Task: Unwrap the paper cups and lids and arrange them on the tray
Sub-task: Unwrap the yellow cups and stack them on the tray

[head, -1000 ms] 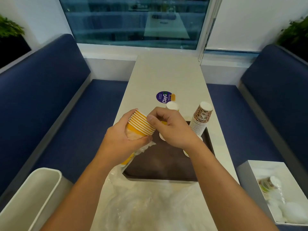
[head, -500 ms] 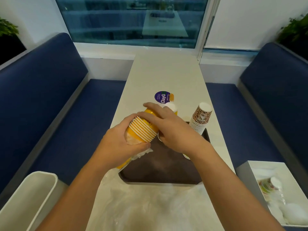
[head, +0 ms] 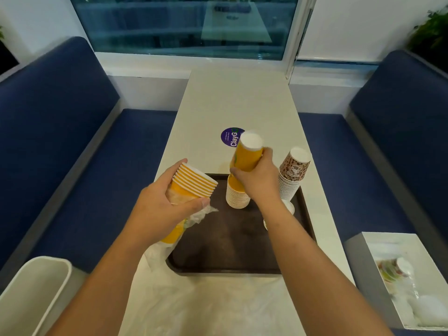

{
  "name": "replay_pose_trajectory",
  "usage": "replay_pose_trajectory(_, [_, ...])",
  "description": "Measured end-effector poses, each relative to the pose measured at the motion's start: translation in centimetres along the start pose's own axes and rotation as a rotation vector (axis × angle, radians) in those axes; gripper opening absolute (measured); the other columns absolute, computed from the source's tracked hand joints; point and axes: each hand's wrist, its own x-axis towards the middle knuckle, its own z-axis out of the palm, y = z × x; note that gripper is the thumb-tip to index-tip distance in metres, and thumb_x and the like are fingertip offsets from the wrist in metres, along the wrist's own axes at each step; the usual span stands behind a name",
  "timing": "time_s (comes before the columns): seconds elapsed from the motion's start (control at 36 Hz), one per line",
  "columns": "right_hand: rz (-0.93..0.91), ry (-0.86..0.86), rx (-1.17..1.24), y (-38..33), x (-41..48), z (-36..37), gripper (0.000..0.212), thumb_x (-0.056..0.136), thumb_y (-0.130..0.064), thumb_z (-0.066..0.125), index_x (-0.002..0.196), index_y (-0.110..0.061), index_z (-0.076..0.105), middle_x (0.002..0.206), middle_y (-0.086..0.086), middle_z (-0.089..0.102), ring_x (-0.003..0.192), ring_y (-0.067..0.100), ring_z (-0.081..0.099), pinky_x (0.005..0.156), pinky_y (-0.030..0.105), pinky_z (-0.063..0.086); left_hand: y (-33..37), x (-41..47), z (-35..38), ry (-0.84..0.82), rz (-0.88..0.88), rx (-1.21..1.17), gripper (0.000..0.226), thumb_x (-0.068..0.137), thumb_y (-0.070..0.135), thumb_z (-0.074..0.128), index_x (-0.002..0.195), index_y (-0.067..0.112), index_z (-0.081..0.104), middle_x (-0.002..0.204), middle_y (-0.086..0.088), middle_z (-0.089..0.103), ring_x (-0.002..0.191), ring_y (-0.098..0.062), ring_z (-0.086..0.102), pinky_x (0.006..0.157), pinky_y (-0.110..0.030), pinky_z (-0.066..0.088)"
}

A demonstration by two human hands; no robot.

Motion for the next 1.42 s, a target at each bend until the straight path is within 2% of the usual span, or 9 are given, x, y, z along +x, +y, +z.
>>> replay_pose_trajectory(0.28, [0.023, 0.008, -0.095, 1.3, -2.0, 1.1, 0.103, 0.082, -0.032, 0.084, 0.159, -0.019, 0.016, 0.156, 0.011, 0.035, 0.139, 0.034, 0.044, 0.108, 0.044, 0.045, -0.4, -0.1, 0.5, 0.008, -0.050, 0.033, 0.094, 0.068, 0.064, 0.080, 0.151, 0.048, 0.039, 0.126, 0.018, 0.058, 0.108, -0.009, 0.061, 0.085, -0.024, 0.052])
replay_pose_trajectory(0.36, [-0.201, 0.131, -0.049, -1.1, -4.7, 0.2, 0.075, 0.091, -0.036, 0.074, 0.152, -0.022, 0.032, 0.151, 0.001, 0.037, 0.135, 0.020, 0.041, 0.102, 0.029, 0.038, -0.3, -0.4, 0.4, 0.023, -0.049, 0.038, 0.093, 0.068, 0.063, 0.082, 0.149, 0.047, 0.040, 0.125, 0.018, 0.057, 0.107, -0.010, 0.060, 0.081, -0.022, 0.052])
replay_pose_trajectory(0.47, [-0.444, -0.207, 0.051, -3.0, -7.6, -1.0, 0.027, 0.103, -0.038, 0.059, 0.126, -0.026, 0.064, 0.133, -0.012, 0.053, 0.127, 0.006, 0.044, 0.102, 0.021, 0.041, 0.3, -1.1, 0.3, 0.017, -0.013, 0.044, 0.089, 0.068, 0.064, 0.083, 0.145, 0.049, 0.039, 0.122, 0.020, 0.056, 0.105, -0.011, 0.061, 0.079, -0.020, 0.052])
replay_pose_trajectory(0.67, [-0.513, -0.396, 0.097, -4.4, -9.4, -2.2, 0.011, 0.106, -0.024, 0.055, 0.101, -0.022, 0.064, 0.100, -0.005, 0.065, 0.097, 0.007, 0.059, 0.076, 0.013, 0.048, 0.8, -2.7, -0.7, 0.000, 0.022, 0.035, 0.089, 0.069, 0.062, 0.084, 0.145, 0.047, 0.040, 0.119, 0.020, 0.058, 0.103, -0.013, 0.064, 0.079, -0.021, 0.056])
replay_pose_trajectory(0.83, [-0.500, -0.130, 0.115, -4.7, -9.7, -2.2, 0.015, 0.108, -0.026, 0.051, 0.098, -0.020, 0.061, 0.092, -0.010, 0.060, 0.087, 0.002, 0.056, 0.070, 0.011, 0.041, 1.0, -3.9, -1.2, 0.006, 0.038, 0.054, 0.086, 0.073, 0.058, 0.086, 0.145, 0.048, 0.040, 0.122, 0.021, 0.057, 0.103, -0.012, 0.063, 0.078, -0.023, 0.051])
replay_pose_trajectory(0.92, [-0.538, -0.106, 0.114, -4.7, -9.4, -3.2, 0.015, 0.109, -0.020, 0.048, 0.119, -0.025, 0.058, 0.110, -0.010, 0.059, 0.100, 0.003, 0.058, 0.078, 0.019, 0.049, 0.9, -4.3, -1.5, 0.000, 0.046, 0.059, 0.086, 0.072, 0.059, 0.086, 0.144, 0.049, 0.040, 0.121, 0.023, 0.057, 0.103, -0.011, 0.063, 0.078, -0.023, 0.053])
replay_pose_trajectory(1.08, [-0.840, -0.400, -0.486, -5.6, -9.7, -4.7, 0.074, 0.098, -0.003, 0.063, 0.154, -0.040, 0.033, 0.163, -0.012, 0.009, 0.141, 0.022, 0.033, 0.110, 0.036, 0.043, 0.5, -4.6, -1.7, -0.002, 0.054, 0.063, 0.085, 0.070, 0.065, 0.083, 0.141, 0.053, 0.039, 0.120, 0.027, 0.056, 0.104, -0.011, 0.064, 0.075, -0.017, 0.051])
replay_pose_trajectory(1.25, [-0.975, -0.186, -0.667, -4.9, -7.4, -3.9, 0.085, 0.081, -0.009, 0.086, 0.151, -0.028, 0.041, 0.163, 0.007, 0.029, 0.130, 0.037, 0.044, 0.100, 0.055, 0.052, 0.5, -4.7, -1.4, -0.023, 0.069, 0.049, 0.083, 0.068, 0.067, 0.080, 0.139, 0.054, 0.038, 0.119, 0.028, 0.055, 0.103, -0.011, 0.064, 0.073, -0.015, 0.048])
replay_pose_trajectory(1.42, [-0.727, 0.185, -0.377, -4.1, -4.1, -3.8, 0.072, 0.082, -0.036, 0.082, 0.142, -0.019, 0.047, 0.140, 0.004, 0.052, 0.116, 0.028, 0.045, 0.091, 0.042, 0.047, 1.1, -3.7, -1.6, 0.024, 0.056, 0.002, 0.083, 0.069, 0.060, 0.082, 0.139, 0.053, 0.039, 0.121, 0.027, 0.053, 0.107, -0.009, 0.060, 0.075, -0.014, 0.048])
